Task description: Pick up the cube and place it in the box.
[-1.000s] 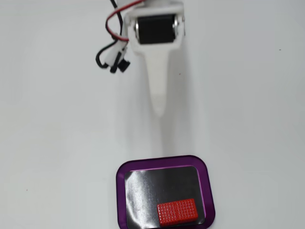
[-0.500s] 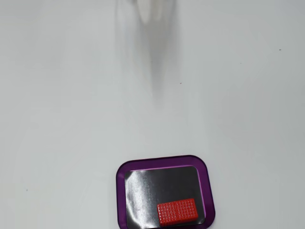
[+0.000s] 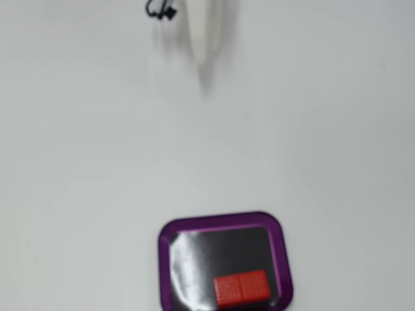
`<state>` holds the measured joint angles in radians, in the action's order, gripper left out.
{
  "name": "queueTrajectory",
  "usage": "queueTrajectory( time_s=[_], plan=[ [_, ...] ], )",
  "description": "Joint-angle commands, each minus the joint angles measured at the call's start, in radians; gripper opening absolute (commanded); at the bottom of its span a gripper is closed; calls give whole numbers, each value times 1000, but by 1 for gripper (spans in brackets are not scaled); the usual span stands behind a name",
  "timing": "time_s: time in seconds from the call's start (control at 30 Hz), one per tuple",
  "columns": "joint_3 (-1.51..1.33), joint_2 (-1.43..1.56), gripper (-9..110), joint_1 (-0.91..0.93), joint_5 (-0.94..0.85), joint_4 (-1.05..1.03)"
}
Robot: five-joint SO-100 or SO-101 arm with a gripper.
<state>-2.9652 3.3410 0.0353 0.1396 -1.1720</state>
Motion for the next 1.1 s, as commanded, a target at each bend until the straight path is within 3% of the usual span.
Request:
queueTrajectory(
  time_s=[0.0, 0.3, 0.5, 1.07],
  plan=[
    [-5, 80, 25, 5, -6, -3],
    [-89, 87, 23, 6, -8, -6],
    [-118, 87, -2, 6, -6, -8],
    [-117, 87, 0, 5, -5, -3]
  ],
)
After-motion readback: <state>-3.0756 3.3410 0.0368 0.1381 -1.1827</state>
